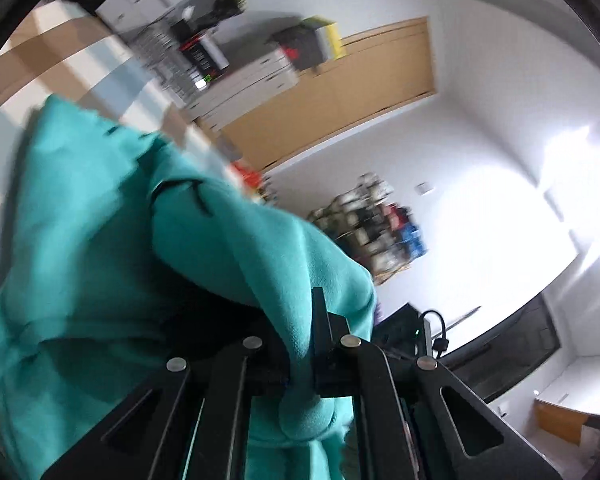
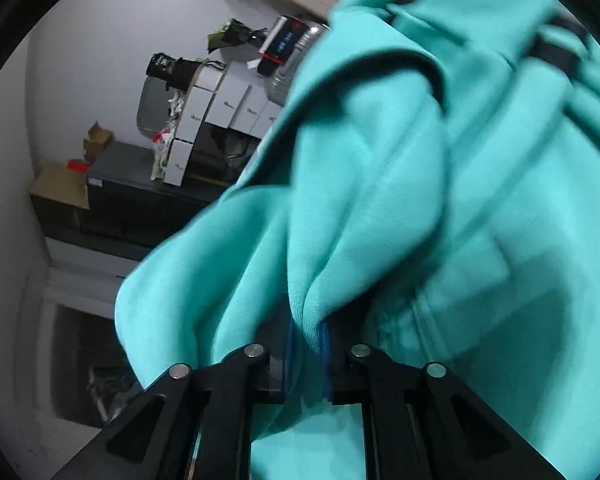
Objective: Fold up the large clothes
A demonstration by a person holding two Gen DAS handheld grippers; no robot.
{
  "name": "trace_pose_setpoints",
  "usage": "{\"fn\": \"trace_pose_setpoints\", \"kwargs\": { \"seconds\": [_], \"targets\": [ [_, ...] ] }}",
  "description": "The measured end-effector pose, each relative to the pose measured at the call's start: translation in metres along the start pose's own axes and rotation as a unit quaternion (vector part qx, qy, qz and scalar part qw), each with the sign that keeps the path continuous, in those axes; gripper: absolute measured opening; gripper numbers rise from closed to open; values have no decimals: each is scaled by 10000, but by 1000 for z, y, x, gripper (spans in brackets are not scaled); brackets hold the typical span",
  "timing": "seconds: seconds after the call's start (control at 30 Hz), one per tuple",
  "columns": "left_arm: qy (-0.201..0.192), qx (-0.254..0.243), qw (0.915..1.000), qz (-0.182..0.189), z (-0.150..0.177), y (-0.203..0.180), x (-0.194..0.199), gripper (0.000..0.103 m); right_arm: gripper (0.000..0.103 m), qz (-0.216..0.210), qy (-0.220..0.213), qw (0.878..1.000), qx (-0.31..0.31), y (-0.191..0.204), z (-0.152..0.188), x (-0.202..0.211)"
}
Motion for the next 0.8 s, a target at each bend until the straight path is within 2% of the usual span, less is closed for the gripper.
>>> {"fn": "trace_pose_setpoints", "kwargs": {
  "seconds": [0.07, 0.1, 0.13, 0.2, 0.23, 0.3, 0.37, 0.43, 0.5, 0.53, 0.57, 0.6, 0.67, 0.73, 0.77, 0.8],
  "targets": [
    [-106, 42, 9998, 170, -4, -6, -8, 3, 10, 101, -228, 9965, 796, 32, -24, 10],
    [-69, 51, 9998, 199, -3, -8, -14, 3, 10, 197, -326, 9894, 1399, 57, -38, 18],
    [-51, 29, 9999, 106, -1, -9, -19, 3, 10, 255, -421, 9817, 1839, 76, -47, 24],
    [-11, -47, 9998, -172, 6, -8, -28, 3, 10, 425, -518, 9576, 2803, 109, -56, 37],
    [97, -86, 9984, -546, 13, -6, -36, 3, 10, 533, -449, 9514, 3000, 112, -55, 39],
    [484, -133, 9938, -996, 26, 1, -48, 4, 10, 940, -263, 9441, 3148, 97, -47, 39],
    [971, -403, 9816, -1593, 41, 3, -61, 5, 10, 1756, 121, 9327, 3148, 54, -36, 32],
    [1234, -401, 9774, -1668, 49, 1, -59, 5, 10, 2414, 442, 9231, 2961, 14, -26, 27],
    [1322, -452, 9778, -1563, 46, -6, -46, 10, 11, 2643, 865, 9290, 2442, -22, -18, 26],
    [1255, -569, 9786, -1528, 42, -12, -36, 19, 13, 2629, 910, 9335, 2260, -31, -16, 31],
    [1076, -751, 9795, -1527, 36, -19, -24, 29, 19, 2609, 881, 9356, 2208, -32, -16, 36],
    [832, -916, 9803, -1537, 30, -27, -11, 35, 24, 2628, 895, 9366, 2136, -29, -15, 41],
    [398, -1119, 9824, -1440, 18, -39, 5, 64, 34, 2691, 1081, 9377, 1913, -21, -16, 52],
    [-13, -1275, 9810, -1462, 10, -50, 11, 71, 34, 2780, 1048, 9320, 2076, -6, -19, 65],
    [-161, -1414, 9792, -1449, 3, -60, 8, 71, 35, 2881, 913, 9265, 2242, 8, -22, 73],
    [-177, -1502, 9785, -1403, -1, -67, 0, 71, 37, 2836, 770, 9259, 2372, 21, -22, 78]
  ]
}}
Point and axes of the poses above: each gripper's, at about its wrist camera, not at the fingertips, and x roughly against the way its jaws point, y to its left, z to its underside, the point moved 3 cm from there along -x, roughly the way its jaws point, and after that the axes turned 15 degrees about -z, right-handed, at the moved point
